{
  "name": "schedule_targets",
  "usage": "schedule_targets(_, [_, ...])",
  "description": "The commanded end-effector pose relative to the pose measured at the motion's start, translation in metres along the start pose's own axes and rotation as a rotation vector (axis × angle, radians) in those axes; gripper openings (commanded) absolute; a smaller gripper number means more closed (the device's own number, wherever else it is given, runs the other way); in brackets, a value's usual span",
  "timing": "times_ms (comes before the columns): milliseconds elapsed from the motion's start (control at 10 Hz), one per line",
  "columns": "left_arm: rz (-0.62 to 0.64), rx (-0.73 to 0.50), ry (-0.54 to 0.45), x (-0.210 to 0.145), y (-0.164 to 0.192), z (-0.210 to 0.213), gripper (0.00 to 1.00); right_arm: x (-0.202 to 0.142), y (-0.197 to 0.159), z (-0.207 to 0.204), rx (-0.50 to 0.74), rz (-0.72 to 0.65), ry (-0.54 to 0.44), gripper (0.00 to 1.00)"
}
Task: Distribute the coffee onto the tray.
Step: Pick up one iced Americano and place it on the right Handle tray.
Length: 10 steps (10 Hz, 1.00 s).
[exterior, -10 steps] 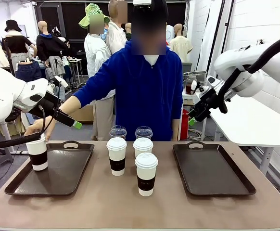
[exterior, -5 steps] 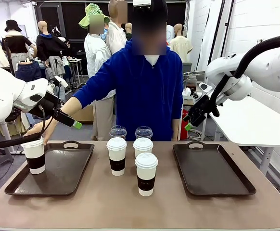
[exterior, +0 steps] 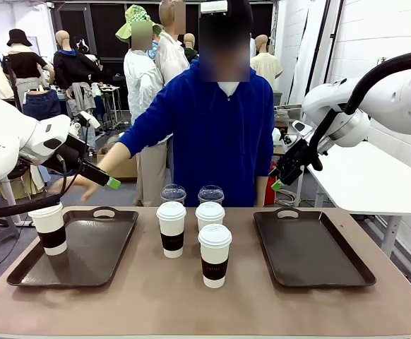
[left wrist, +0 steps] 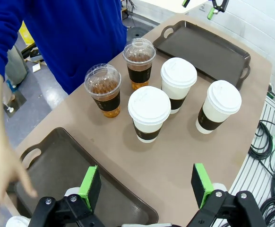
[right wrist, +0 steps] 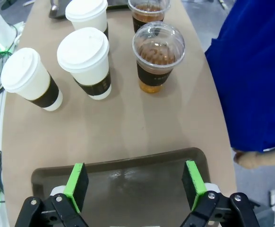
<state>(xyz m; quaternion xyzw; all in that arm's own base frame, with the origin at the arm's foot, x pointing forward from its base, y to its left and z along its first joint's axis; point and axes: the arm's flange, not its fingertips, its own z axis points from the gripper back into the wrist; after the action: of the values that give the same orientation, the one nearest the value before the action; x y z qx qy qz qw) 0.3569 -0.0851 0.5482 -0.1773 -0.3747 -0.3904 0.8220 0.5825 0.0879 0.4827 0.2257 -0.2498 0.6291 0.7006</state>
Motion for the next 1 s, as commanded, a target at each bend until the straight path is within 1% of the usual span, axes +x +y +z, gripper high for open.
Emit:
schedule_targets(0, [0.006, -0.011, -0.008, -0.001, 0.001, 0.0, 1.0, 0.0, 0.002, 0.0, 0.002, 0.0, 0.0, 1.0])
schedule_targets(100, [0.006, -0.011, -0.008, -0.001, 0.001, 0.0, 1.0, 0.0, 0.0, 0.0, 0.0, 0.0, 0.0, 1.0])
schedule_targets(300, [0.006, -0.011, -0.008, -0.001, 0.001, 0.0, 1.0, -0.011, -0.023, -0.006, 0.004, -0.005, -0.115, 1.0])
schedule_targets(400, [0.006, -0.011, -0.008, -0.001, 0.001, 0.0, 1.0, -0.018, -0.033, -0.012, 0.005, -0.013, -0.152, 1.0])
schedule_targets(500, [0.006, -0.011, -0.008, -0.001, 0.001, 0.0, 1.0, -0.028, -0.039, -0.018, 0.008, -0.013, -0.183, 1.0])
schedule_targets(700, [0.006, -0.011, -0.008, -0.001, 0.001, 0.0, 1.0, -0.047, -0.049, -0.031, 0.017, 0.002, -0.276, 1.0])
schedule_targets(800, [0.006, -0.011, -0.008, -0.001, 0.001, 0.0, 1.0, -0.059, -0.054, -0.039, 0.045, 0.007, -0.315, 1.0])
schedule_targets(900, [0.006, -0.011, -0.008, -0.001, 0.001, 0.0, 1.0, -0.072, -0.057, -0.047, 0.051, 0.015, -0.336, 1.0])
